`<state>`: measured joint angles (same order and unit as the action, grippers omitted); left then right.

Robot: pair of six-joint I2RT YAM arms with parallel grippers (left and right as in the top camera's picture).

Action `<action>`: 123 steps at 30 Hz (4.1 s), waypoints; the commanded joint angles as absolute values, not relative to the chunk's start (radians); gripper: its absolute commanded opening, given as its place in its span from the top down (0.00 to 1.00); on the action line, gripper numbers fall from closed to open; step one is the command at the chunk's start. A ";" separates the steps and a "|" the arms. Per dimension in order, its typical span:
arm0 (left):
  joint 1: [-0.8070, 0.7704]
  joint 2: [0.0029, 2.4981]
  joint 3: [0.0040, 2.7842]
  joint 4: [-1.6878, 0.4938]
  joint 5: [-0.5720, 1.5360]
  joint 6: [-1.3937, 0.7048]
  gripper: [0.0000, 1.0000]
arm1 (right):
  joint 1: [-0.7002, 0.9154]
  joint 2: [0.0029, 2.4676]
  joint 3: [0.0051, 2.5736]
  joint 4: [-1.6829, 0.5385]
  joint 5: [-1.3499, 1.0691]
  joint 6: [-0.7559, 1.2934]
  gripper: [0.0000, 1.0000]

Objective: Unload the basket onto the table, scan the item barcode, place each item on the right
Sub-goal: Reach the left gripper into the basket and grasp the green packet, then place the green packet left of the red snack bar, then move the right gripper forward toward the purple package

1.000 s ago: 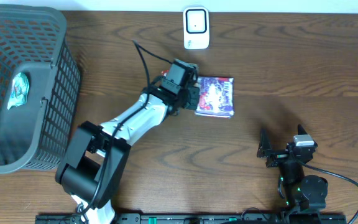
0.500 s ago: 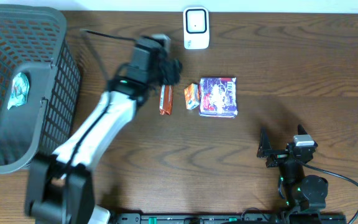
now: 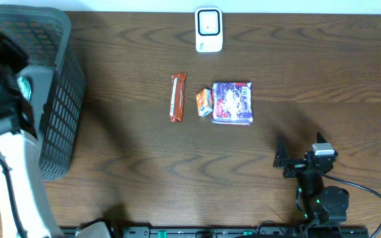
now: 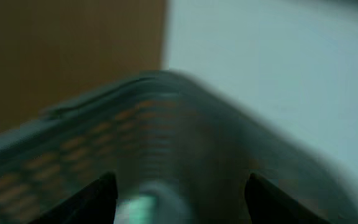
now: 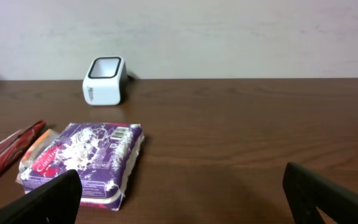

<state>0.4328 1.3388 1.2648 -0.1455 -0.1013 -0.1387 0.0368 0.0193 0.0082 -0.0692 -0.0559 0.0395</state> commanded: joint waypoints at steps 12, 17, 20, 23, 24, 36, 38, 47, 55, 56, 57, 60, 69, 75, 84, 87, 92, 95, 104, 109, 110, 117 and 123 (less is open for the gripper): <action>0.526 1.838 1.266 -0.090 -0.147 0.370 0.33 | 0.026 0.016 0.006 -0.071 -0.058 0.025 0.01; 0.563 1.919 1.266 -0.049 -0.150 0.370 0.32 | 0.026 0.016 0.006 -0.071 -0.058 0.025 0.01; 0.579 1.966 1.266 -0.047 -0.110 0.369 0.32 | 0.026 0.016 0.006 -0.071 -0.058 0.025 0.01; 0.580 2.007 1.266 -0.035 -0.090 0.369 0.32 | 0.026 0.016 0.006 -0.071 -0.058 0.025 0.01; 0.580 2.016 1.266 -0.035 -0.090 0.369 0.32 | 0.026 0.016 0.006 -0.071 -0.058 0.025 0.01; 0.579 2.009 1.266 -0.070 -0.090 0.294 0.93 | 0.026 0.016 0.006 -0.071 -0.058 0.025 0.01; 0.579 1.907 1.266 -0.065 -0.062 0.185 0.93 | 0.026 0.016 0.006 -0.071 -0.058 0.025 0.01; 0.570 1.349 1.266 0.012 0.246 -0.165 0.93 | 0.026 0.016 0.006 -0.071 -0.058 0.025 0.01; 0.381 1.072 1.266 -0.004 0.251 -0.302 0.93 | 0.026 0.016 0.006 -0.071 -0.058 0.025 0.01; 0.312 1.056 1.266 -0.016 0.251 -0.302 0.93 | 0.026 0.016 0.006 -0.071 -0.058 0.025 0.01; 0.255 1.053 1.266 -0.025 0.250 -0.302 0.93 | 0.026 0.016 0.006 -0.071 -0.058 0.025 0.01; 0.014 1.103 1.264 -0.064 0.250 -0.302 0.93 | 0.026 0.016 0.006 -0.071 -0.058 0.025 0.01; -0.294 1.468 1.264 -0.391 0.062 -0.303 0.93 | 0.026 0.016 0.006 -0.071 -0.058 0.025 0.01; -0.340 1.710 1.264 -0.414 -0.091 -0.324 0.92 | 0.026 0.016 0.006 -0.071 -0.058 0.025 0.01; -0.336 1.810 1.273 -0.403 -0.159 -0.314 0.30 | 0.026 0.016 0.006 -0.071 -0.058 0.025 0.01; -0.332 1.733 1.277 -0.405 -0.159 -0.297 0.23 | 0.026 0.016 0.006 -0.071 -0.058 0.025 0.01; -0.323 1.543 1.277 -0.606 -0.158 -0.333 0.03 | 0.026 0.016 0.006 -0.071 -0.058 0.025 0.01; -0.327 1.461 1.276 -0.789 -0.157 -0.413 0.02 | 0.026 0.016 0.006 -0.071 -0.058 0.025 0.01; -0.327 1.418 1.275 -0.953 -0.158 -0.436 0.02 | 0.027 0.016 0.006 0.046 -0.172 0.162 0.01; -0.327 1.418 1.275 -0.953 -0.158 -0.436 0.02 | 0.027 0.016 0.006 0.195 -0.602 0.615 0.01; -0.327 1.418 1.275 -0.953 -0.158 -0.436 0.02 | 0.027 0.016 0.006 0.249 -0.603 0.636 0.01; -0.327 1.418 1.275 -0.953 -0.158 -0.436 0.02 | 0.027 0.060 0.147 0.539 -0.430 0.538 0.01; -0.327 1.418 1.275 -0.953 -0.158 -0.436 0.02 | 0.027 0.451 0.692 -0.153 -0.476 0.070 0.01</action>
<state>-0.3283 1.4174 1.2655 -0.9451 -0.1421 -0.4229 0.0368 0.2951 0.5022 -0.0170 -0.4751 0.3309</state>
